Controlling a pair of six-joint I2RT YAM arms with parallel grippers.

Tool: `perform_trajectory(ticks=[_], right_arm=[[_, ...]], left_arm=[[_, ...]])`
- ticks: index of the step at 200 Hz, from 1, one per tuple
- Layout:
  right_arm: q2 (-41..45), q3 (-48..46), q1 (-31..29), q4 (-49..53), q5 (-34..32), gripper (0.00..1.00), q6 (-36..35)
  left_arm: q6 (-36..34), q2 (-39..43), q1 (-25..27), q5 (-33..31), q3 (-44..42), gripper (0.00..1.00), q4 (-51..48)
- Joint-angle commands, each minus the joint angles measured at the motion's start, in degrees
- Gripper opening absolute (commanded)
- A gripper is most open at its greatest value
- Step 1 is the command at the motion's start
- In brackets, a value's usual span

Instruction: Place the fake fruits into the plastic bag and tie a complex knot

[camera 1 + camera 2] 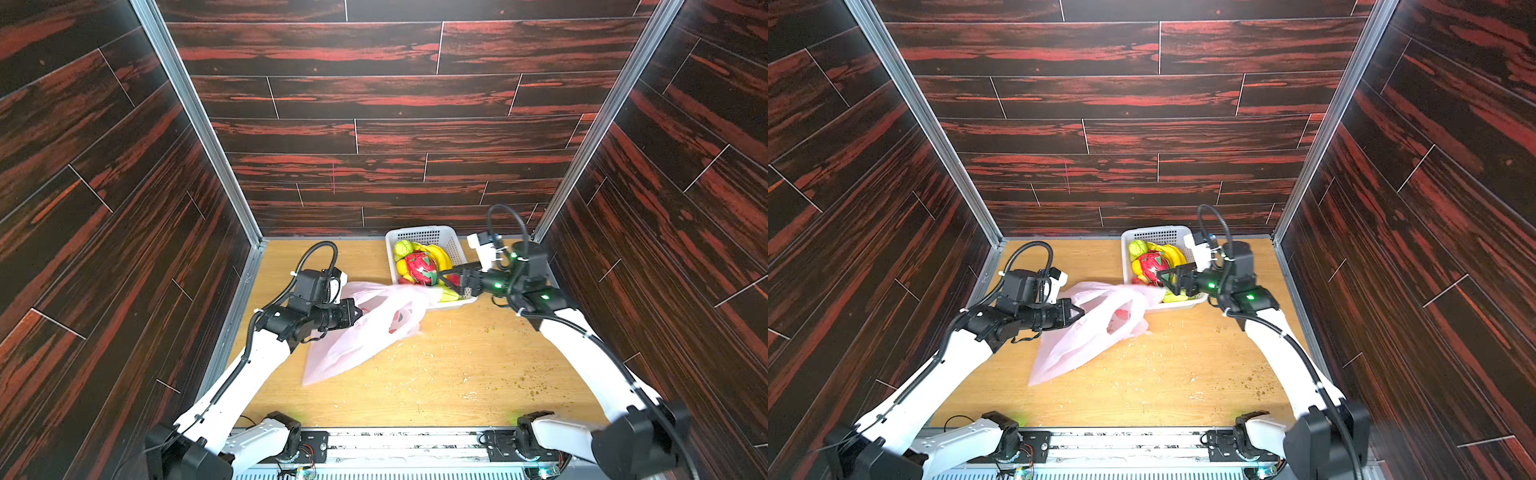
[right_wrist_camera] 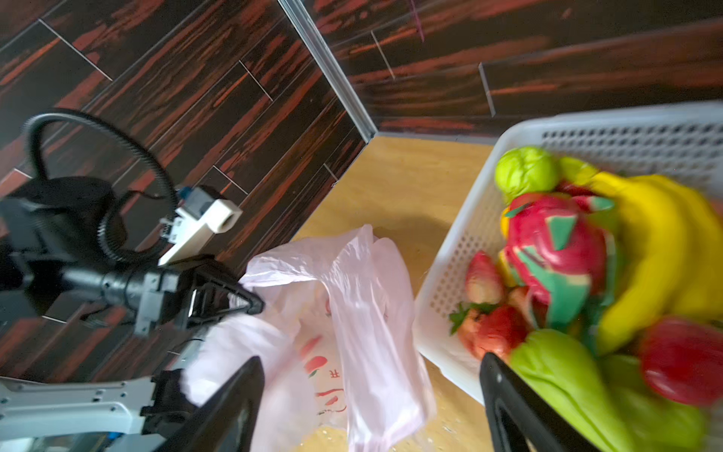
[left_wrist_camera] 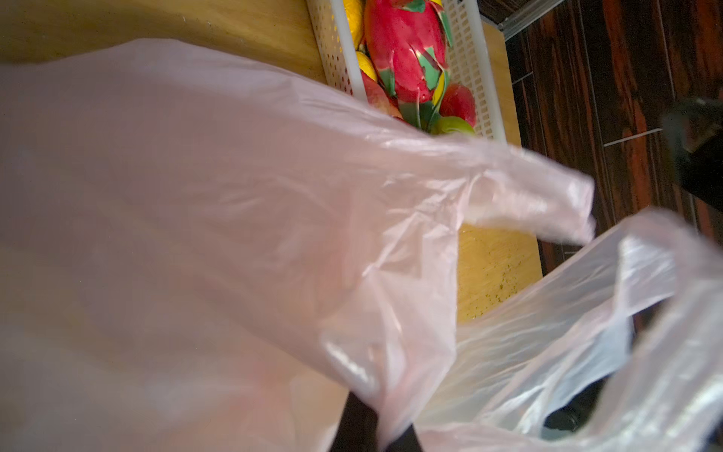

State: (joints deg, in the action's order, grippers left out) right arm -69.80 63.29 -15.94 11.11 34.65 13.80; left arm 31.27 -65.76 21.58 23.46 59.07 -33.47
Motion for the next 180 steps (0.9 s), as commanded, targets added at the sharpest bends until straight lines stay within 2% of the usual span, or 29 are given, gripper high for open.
perform_trajectory(ticks=[1,22,41,68,101,121,158,180], right_arm=[[4.9,-1.0,-0.1,4.1,6.2,0.87,-8.2],[7.8,-5.4,-1.0,-1.2,14.3,0.87,-9.3],[7.4,-8.4,-5.5,-7.4,16.6,0.87,-8.5],[3.0,-4.8,-13.8,-3.1,9.0,0.87,-17.0],[-4.8,4.5,-14.4,4.9,7.9,0.87,-22.2],[-7.5,6.8,-16.7,8.7,6.7,0.87,-25.5],[-8.9,5.0,-21.1,11.0,3.1,0.87,-26.0],[-9.2,4.5,-21.9,12.5,2.5,0.81,-25.5]], left_arm=[[1.9,-1.1,-0.4,-0.2,3.1,0.00,1.7],[1.8,-2.2,-0.5,-0.2,3.0,0.00,1.6],[1.4,-2.6,-0.5,0.3,2.8,0.00,1.5],[1.0,-2.3,-0.6,0.6,2.4,0.00,1.7],[1.6,-2.0,-0.6,1.0,1.2,0.00,2.8],[2.4,-2.4,-0.6,1.0,1.1,0.00,3.6],[4.2,-4.1,-0.7,3.3,1.2,0.00,5.4],[5.0,-5.1,-0.7,4.3,1.1,0.00,5.6]])
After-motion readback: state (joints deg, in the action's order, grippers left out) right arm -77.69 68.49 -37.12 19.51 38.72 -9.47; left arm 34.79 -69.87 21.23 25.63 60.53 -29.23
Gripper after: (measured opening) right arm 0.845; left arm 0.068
